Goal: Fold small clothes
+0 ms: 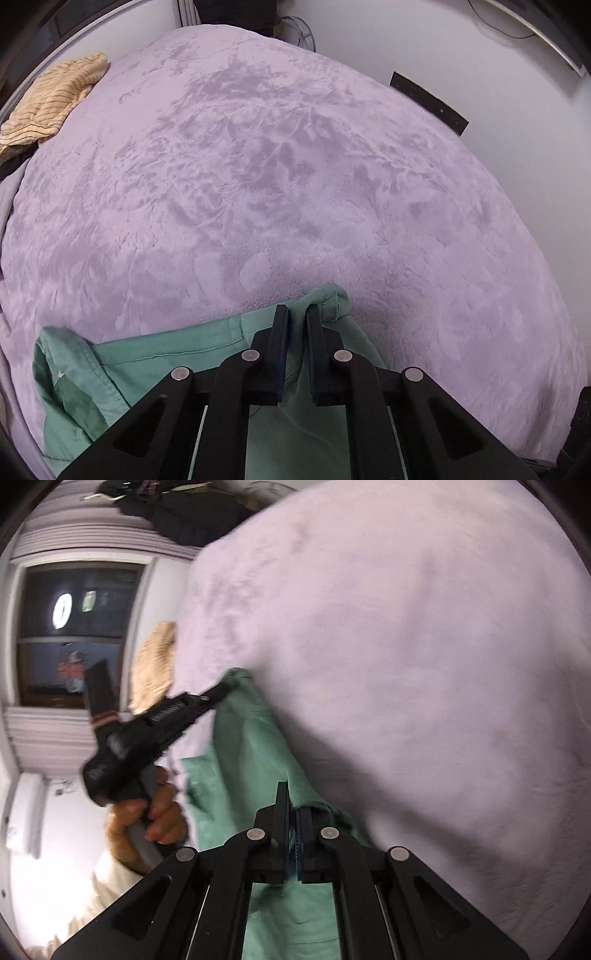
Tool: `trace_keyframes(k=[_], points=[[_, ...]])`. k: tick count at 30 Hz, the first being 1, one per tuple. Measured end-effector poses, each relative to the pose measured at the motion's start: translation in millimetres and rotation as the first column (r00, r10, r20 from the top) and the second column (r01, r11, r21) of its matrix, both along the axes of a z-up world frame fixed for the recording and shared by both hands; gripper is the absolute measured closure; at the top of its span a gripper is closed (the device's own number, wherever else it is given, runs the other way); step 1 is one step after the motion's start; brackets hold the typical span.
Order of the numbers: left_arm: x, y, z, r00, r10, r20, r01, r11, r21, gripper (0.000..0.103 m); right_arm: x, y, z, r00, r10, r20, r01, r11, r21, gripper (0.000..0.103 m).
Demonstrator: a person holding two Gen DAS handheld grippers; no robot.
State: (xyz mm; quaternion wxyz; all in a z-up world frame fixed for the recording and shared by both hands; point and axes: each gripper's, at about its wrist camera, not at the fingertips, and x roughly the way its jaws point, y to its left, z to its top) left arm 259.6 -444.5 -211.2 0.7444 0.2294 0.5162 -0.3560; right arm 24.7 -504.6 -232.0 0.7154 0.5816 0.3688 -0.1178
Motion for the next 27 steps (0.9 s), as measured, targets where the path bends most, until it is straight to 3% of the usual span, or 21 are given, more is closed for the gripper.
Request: trace_keyframes(k=[4, 9, 12, 16, 19, 22, 25, 27], points=[[-5.1, -9.6, -12.6, 0.998, 0.036, 0.060, -0.038, 0.999, 0.032, 0.092, -19.0, -5.4, -26.1, 0.998, -0.031, -0.046, 0.033, 0.999, 0.033, 0.101], [28.8, -1.6, 24.7, 0.982, 0.124, 0.144, -0.123, 0.992, -0.014, 0.092, -39.6, -4.9, -14.5, 0.998, 0.012, -0.064, -0.011, 1.000, 0.018, 0.100], [46.6, 21.8, 48.9, 0.980, 0.155, 0.128, -0.149, 0.987, -0.061, 0.092, -52.4, -5.0, 7.0, 0.997, 0.048, -0.062, -0.049, 0.998, -0.028, 0.096], [34.0, 61.4, 59.4, 0.980, 0.144, 0.137, -0.138, 0.989, -0.049, 0.092, -36.2, -3.4, 49.2, 0.993, 0.115, -0.018, -0.116, 0.982, -0.149, 0.096], [14.8, 94.2, 49.1, 0.982, 0.162, 0.094, -0.159, 0.986, -0.043, 0.092, -3.0, 2.2, 60.4, 0.977, 0.211, 0.008, -0.206, 0.960, -0.189, 0.096], [-8.8, 135.9, 30.4, 0.972, 0.222, 0.071, -0.222, 0.975, -0.007, 0.092, 35.9, 11.4, 45.6, 0.956, 0.294, -0.013, -0.291, 0.939, -0.180, 0.096], [-24.3, 187.0, 1.5, 0.952, 0.305, 0.023, -0.305, 0.951, 0.053, 0.092, 61.4, 18.4, 12.6, 0.929, 0.349, -0.126, -0.369, 0.907, -0.202, 0.096], [-28.4, 225.2, -23.4, 0.930, 0.367, 0.003, -0.365, 0.922, 0.130, 0.092, 58.4, 14.0, -9.3, 0.924, 0.337, -0.178, -0.367, 0.915, -0.170, 0.102]])
